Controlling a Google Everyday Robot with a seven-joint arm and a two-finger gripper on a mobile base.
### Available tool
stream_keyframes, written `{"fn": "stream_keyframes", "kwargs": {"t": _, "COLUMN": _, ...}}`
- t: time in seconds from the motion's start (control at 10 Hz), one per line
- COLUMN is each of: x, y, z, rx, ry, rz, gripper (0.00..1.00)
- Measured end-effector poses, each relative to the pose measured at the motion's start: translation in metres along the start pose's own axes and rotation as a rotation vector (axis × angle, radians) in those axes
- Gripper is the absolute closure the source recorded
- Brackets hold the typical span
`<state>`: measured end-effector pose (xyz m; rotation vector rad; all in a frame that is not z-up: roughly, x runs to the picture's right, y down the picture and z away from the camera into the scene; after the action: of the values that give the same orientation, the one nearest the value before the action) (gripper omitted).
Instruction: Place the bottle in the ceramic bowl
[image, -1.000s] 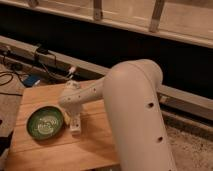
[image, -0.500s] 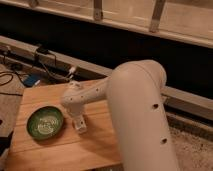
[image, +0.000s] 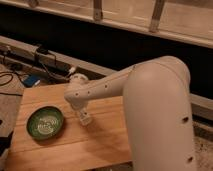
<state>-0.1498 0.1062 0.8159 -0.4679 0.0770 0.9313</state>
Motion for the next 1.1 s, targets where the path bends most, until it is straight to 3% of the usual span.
{"fn": "stream_keyframes", "kwargs": {"t": 0.3, "x": -0.029, "y": 0.013, "z": -0.024, "rx": -0.02, "ry": -0.081, "rz": -0.091, "gripper": 1.0}}
{"fn": "stream_keyframes", "kwargs": {"t": 0.5, "x": -0.049, "y": 0.04, "z": -0.03, "rx": -0.055, "ry": -0.118, "rz": -0.18, "gripper": 1.0}}
{"fn": "stream_keyframes", "kwargs": {"t": 1.1, "x": -0.067, "y": 0.116, "z": -0.032, "rx": -0.162, "ry": -0.15, "rz": -0.378, "gripper": 1.0}}
